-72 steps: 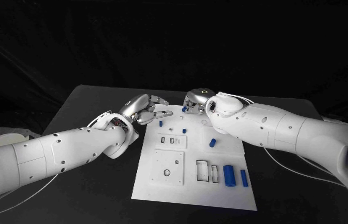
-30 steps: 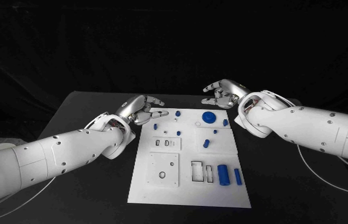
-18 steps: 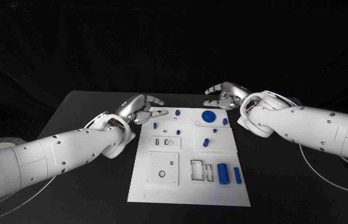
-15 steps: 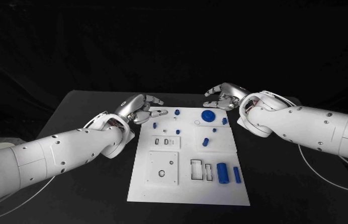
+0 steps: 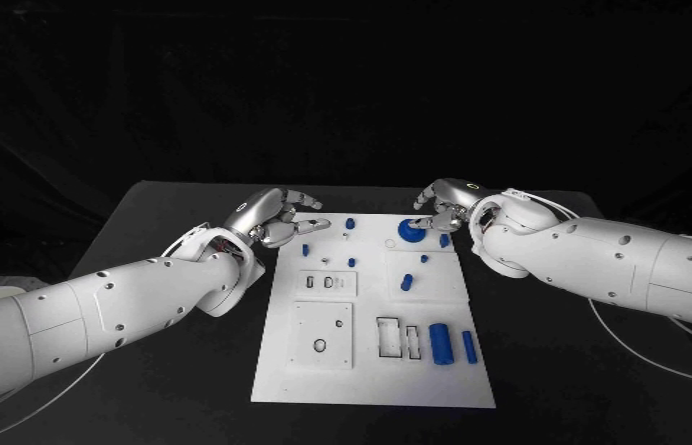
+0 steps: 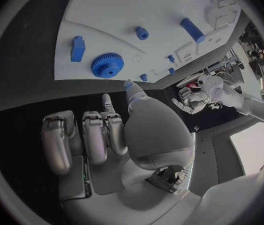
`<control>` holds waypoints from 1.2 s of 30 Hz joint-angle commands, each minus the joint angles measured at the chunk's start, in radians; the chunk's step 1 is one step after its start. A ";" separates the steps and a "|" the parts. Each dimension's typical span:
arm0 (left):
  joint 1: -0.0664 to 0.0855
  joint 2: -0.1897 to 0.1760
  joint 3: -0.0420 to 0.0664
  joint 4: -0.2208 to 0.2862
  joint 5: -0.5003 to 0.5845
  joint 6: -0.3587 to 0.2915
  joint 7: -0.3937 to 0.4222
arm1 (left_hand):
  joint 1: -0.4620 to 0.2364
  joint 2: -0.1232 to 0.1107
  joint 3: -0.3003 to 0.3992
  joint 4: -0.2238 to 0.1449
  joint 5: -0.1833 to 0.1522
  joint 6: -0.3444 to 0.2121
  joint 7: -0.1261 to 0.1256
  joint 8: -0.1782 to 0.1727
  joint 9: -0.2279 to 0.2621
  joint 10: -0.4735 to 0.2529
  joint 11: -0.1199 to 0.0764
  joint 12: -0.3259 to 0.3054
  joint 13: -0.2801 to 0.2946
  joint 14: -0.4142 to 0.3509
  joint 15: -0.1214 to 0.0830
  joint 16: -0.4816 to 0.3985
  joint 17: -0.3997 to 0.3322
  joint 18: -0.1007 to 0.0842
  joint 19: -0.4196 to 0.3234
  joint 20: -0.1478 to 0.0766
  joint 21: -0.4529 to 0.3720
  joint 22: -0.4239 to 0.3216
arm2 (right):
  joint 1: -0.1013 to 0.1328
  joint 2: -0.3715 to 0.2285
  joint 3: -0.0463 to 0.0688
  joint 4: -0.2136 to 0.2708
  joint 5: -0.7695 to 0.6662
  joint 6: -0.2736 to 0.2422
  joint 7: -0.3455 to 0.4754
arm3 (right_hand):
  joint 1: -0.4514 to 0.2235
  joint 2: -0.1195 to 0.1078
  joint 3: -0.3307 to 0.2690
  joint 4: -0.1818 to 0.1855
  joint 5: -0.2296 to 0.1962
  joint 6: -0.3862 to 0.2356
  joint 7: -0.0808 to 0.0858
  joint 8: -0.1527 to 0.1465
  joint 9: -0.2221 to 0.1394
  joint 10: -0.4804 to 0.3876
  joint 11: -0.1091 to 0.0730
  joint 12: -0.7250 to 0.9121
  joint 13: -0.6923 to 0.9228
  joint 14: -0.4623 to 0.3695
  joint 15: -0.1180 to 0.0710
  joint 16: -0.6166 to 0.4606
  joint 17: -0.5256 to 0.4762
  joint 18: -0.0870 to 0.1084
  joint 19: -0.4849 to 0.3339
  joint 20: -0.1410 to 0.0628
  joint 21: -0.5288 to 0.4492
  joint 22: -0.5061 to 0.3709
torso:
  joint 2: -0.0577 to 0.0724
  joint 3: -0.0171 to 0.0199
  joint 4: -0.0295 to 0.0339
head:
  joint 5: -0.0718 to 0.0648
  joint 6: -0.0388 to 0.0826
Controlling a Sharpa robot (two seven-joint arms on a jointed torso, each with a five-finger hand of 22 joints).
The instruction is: Assemble the parts on the task board
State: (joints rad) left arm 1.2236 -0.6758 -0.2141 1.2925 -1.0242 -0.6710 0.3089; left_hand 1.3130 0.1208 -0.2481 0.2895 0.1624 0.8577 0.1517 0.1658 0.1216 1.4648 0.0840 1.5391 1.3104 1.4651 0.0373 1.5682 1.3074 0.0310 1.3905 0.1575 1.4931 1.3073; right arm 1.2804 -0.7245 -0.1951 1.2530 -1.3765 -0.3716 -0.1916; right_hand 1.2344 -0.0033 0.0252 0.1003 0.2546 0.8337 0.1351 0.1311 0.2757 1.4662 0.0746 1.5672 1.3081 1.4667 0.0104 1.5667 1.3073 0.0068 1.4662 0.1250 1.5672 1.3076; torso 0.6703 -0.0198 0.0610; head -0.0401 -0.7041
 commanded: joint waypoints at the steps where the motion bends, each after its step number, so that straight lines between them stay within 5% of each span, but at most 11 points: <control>1: 0.001 -0.001 0.001 0.004 -0.003 -0.001 0.011 | 0.009 0.000 -0.007 0.001 0.006 -0.003 -0.001 0.003 0.001 0.059 -0.002 -0.005 0.177 0.106 0.002 0.003 0.263 0.011 -0.005 -0.003 -0.005 0.116 | -0.005 0.012 0.000 -0.022 -0.086 0.048 -0.037 | 0.001 -0.017 0.002 -0.009 0.018 -0.003 0.008 -0.008 0.003 0.105 0.009 0.004 0.263 0.104 0.006 0.004 0.263 -0.007 0.105 0.001 0.004 0.263 | 0.000 0.0007 0.0002 | -0.001 0.001; 24: 0.001 -0.008 0.001 0.005 -0.003 0.001 0.011 | 0.010 0.000 -0.007 0.001 0.007 -0.004 -0.001 0.003 0.001 0.058 -0.002 -0.006 0.175 0.106 0.002 0.003 0.263 0.012 -0.009 -0.003 -0.007 0.113 | -0.022 0.040 0.000 -0.051 -0.120 0.081 -0.046 | 0.002 -0.029 0.026 -0.021 -0.017 0.003 -0.004 -0.015 0.010 0.105 0.000 0.004 0.263 0.104 0.001 0.004 0.263 -0.007 0.105 0.000 0.004 0.263 | 0.000 0.0007 0.0003 | -0.007 -0.007; 36: 0.001 -0.010 0.001 0.007 -0.003 0.001 0.010 | 0.010 0.000 -0.008 0.001 0.007 -0.004 -0.001 0.003 0.001 0.058 -0.002 -0.007 0.174 0.106 0.002 0.003 0.263 0.012 -0.009 -0.003 -0.007 0.112 | -0.026 0.056 0.001 -0.062 -0.114 0.097 -0.048 | -0.008 -0.043 0.044 -0.020 0.021 0.002 -0.011 -0.021 0.016 0.105 -0.008 0.004 0.263 0.104 -0.006 0.004 0.263 -0.007 0.105 -0.007 0.004 0.263 | 0.000 -0.0004 0.0015 | -0.021 -0.002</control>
State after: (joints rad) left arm 1.2237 -0.6874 -0.2140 1.2959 -1.0245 -0.6708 0.3094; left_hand 1.3129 0.1207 -0.2481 0.2895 0.1624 0.8577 0.1517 0.1657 0.1214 1.4648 0.0841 1.5359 1.3107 1.4651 0.0373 1.5682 1.3081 0.0308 1.3869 0.1539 1.4896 1.3074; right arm 1.2557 -0.6700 -0.1946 1.1925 -1.4792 -0.2969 -0.2315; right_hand 1.2284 -0.0363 0.0641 0.0793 0.2728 0.8364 0.1323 0.1145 0.2912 1.4642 0.0726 1.5670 1.3077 1.4666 0.0106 1.5667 1.3079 0.0068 1.4662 0.1251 1.5665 1.3073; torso 0.6704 -0.0201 0.0613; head -0.0557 -0.7072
